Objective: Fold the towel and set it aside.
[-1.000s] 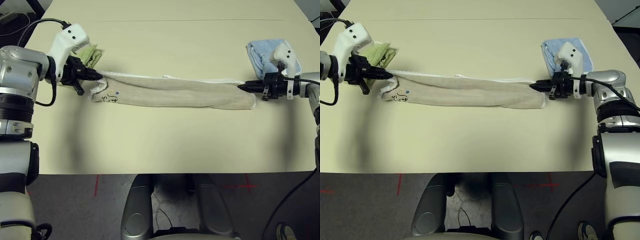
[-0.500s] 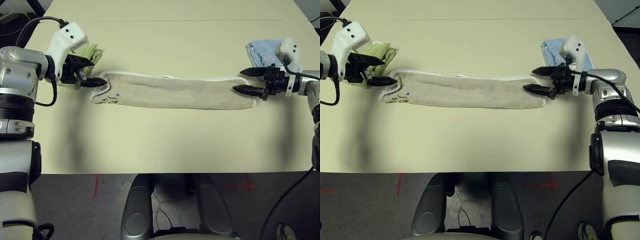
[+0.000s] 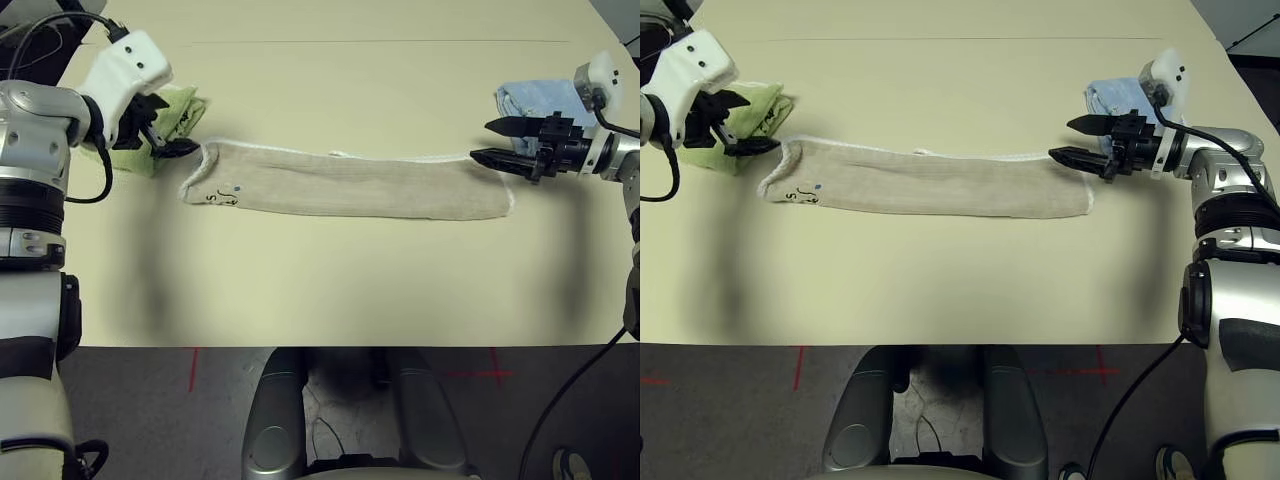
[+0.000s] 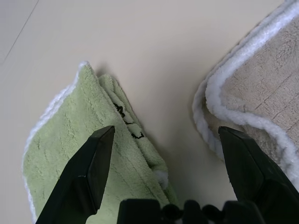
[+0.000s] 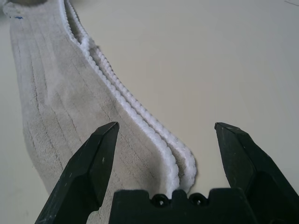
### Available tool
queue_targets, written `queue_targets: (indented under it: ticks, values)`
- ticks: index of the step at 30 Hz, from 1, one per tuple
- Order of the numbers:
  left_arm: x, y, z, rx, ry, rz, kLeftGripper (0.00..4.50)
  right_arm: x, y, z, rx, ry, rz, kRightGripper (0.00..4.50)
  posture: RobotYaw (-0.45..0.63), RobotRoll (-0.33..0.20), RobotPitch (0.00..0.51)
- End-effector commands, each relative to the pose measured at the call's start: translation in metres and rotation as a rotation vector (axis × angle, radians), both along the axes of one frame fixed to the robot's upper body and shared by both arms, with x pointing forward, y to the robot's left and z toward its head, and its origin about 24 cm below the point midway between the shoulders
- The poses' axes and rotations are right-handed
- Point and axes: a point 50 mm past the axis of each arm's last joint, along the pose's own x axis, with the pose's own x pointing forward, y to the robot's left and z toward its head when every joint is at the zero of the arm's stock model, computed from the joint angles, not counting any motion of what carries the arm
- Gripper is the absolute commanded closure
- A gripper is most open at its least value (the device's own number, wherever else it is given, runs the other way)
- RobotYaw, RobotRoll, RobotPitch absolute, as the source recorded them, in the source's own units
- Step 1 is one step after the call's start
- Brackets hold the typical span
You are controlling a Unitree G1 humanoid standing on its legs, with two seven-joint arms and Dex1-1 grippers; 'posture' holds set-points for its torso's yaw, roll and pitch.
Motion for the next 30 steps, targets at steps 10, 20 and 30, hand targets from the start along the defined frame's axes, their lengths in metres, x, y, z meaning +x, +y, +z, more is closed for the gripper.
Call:
queue_targets:
  ticks: [10,20,30]
  values:
    - [-0.012,-0.076,-0.008,-0.613,-0.195,-0.446,0.00,0.003,0.020,-0.034,0.250,-0.129,-0.011,0.04,0.05,0.000,0.289]
    - [-0.030,-0.085,-0.049,-0.574,-0.066,-0.541,0.00,0.002,0.039,-0.039,0.226,-0.153,0.082,0.04,0.04,0.000,0.289]
    - [-0.048,-0.076,-0.061,-0.538,0.036,-0.581,0.00,-0.015,0.025,-0.032,0.241,-0.076,0.206,0.04,0.04,0.000,0.289]
